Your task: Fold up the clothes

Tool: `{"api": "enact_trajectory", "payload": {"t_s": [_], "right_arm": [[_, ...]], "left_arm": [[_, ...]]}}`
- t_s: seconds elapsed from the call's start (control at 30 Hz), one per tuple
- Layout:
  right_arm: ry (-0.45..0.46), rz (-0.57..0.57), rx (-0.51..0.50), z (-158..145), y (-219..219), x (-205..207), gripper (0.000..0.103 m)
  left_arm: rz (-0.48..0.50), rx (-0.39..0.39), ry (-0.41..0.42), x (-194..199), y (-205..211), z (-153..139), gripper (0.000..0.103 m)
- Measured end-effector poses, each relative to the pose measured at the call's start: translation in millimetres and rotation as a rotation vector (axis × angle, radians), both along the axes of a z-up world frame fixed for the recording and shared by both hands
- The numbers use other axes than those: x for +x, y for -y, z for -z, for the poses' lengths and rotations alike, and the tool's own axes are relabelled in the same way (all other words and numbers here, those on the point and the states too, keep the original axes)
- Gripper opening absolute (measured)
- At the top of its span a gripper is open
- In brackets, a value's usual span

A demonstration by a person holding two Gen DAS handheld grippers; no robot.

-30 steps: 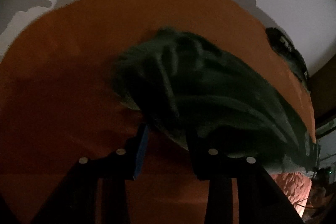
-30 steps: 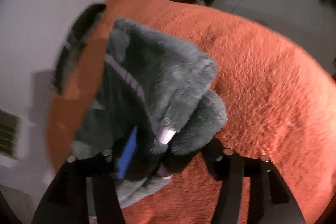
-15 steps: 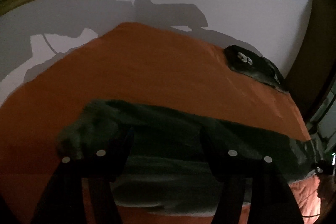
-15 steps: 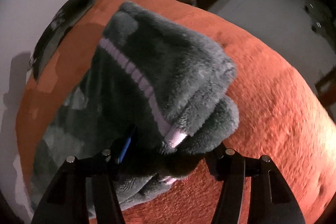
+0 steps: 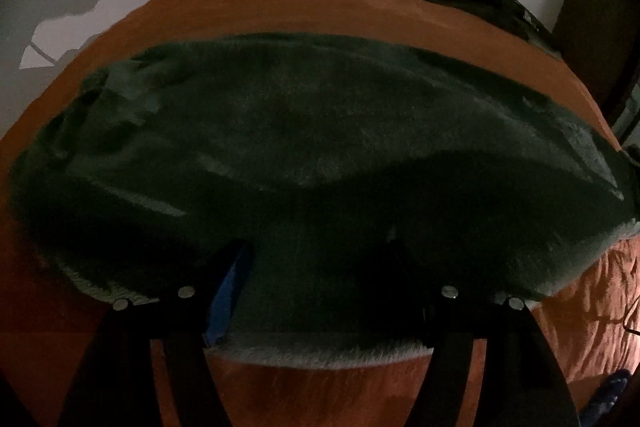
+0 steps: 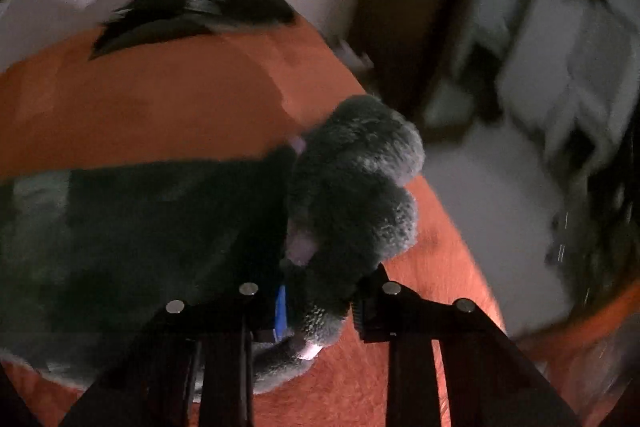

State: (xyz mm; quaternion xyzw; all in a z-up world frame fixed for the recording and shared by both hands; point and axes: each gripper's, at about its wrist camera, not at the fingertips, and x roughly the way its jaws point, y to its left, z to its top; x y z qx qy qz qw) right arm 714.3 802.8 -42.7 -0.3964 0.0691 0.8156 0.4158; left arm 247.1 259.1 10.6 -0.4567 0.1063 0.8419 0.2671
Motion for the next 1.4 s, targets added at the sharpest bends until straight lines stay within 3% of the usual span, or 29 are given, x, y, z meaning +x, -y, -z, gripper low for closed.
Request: {"api": "enact_trajectory", "payload": {"t_s": [0.1,0.23,0.4,0.47,0.53,0.6,0.67,0.7,0.73,0.77,0.83,0.87,1.0,1.03,1.13,1.2,1.3,1.4], "right_arm": [[-0.036,-0.112,0.036,-27.3,30.5,-22.3,0.022],[-0.15,-0.305,0.025,-66.7,88.4,-68.0,0.021],[-0.21,-0.674,0.061,-85.2,206.4,-134.6,0.02],[-0.181,-0.82,0.074,-68.5,252.0,-157.9,0.02],[-0.08,-0.966,0.008,-30.3,294.9,-187.7,0.02],[0.071,-1.043,0.03,9.1,326.7,-197.1,0.021],[0.223,-1.116,0.052,48.4,358.6,-206.5,0.034],[0.298,-1.151,0.062,67.7,374.2,-211.0,0.034],[0.276,-1.169,0.012,58.5,372.4,-206.4,0.039],[0.253,-1.187,-0.039,49.4,370.6,-201.7,0.052],[0.207,-1.222,-0.14,31.1,366.9,-192.3,0.06],[0.183,-1.237,-0.192,21.9,364.8,-187.7,0.065],[-0.008,-1.115,-0.602,-21.4,300.1,-168.0,0.069],[-0.036,-1.072,-0.614,-26.7,298.5,-147.1,0.069],[-0.076,-0.914,-0.527,-33.2,261.5,-124.4,0.069],[-0.054,-0.83,-0.465,-27.1,237.0,-117.9,0.069],[0.001,-0.712,-0.402,-9.2,208.9,-103.4,0.069],[0.042,-0.665,-0.404,10.3,206.6,-87.1,0.069]], "left_arm": [[-0.055,0.038,0.036,-6.6,15.0,-12.0,0.07],[-0.169,0.121,0.101,-18.7,39.2,-22.8,0.07],[-0.242,0.224,0.158,-26.0,68.4,-37.8,0.07],[-0.233,0.235,0.151,-21.2,73.4,-40.8,0.07],[-0.22,0.24,0.148,-16.9,75.4,-42.0,0.07],[-0.19,0.233,0.157,-12.9,71.6,-40.0,0.07],[-0.152,0.223,0.169,-9.7,67.3,-42.7,0.07],[-0.129,0.218,0.169,-6.2,64.0,-44.8,0.07],[-0.105,0.214,0.17,-2.3,60.1,-46.4,0.07],[-0.074,0.213,0.173,1.6,56.6,-47.4,0.07],[0.003,0.204,0.184,7.3,41.5,-50.8,0.07],[0.035,0.203,0.186,10.4,35.3,-53.3,0.07],[0.176,0.219,0.201,19.6,2.4,-68.2,0.07],[0.21,0.225,0.204,22.2,-5.2,-73.0,0.07],[0.355,0.218,0.24,31.1,-51.5,-79.7,0.07],[0.407,0.19,0.228,34.7,-83.2,-78.2,0.07],[0.434,0.126,0.197,37.4,-117.4,-70.0,0.07],[0.421,0.091,0.181,32.2,-138.1,-55.1,0.066]]}}
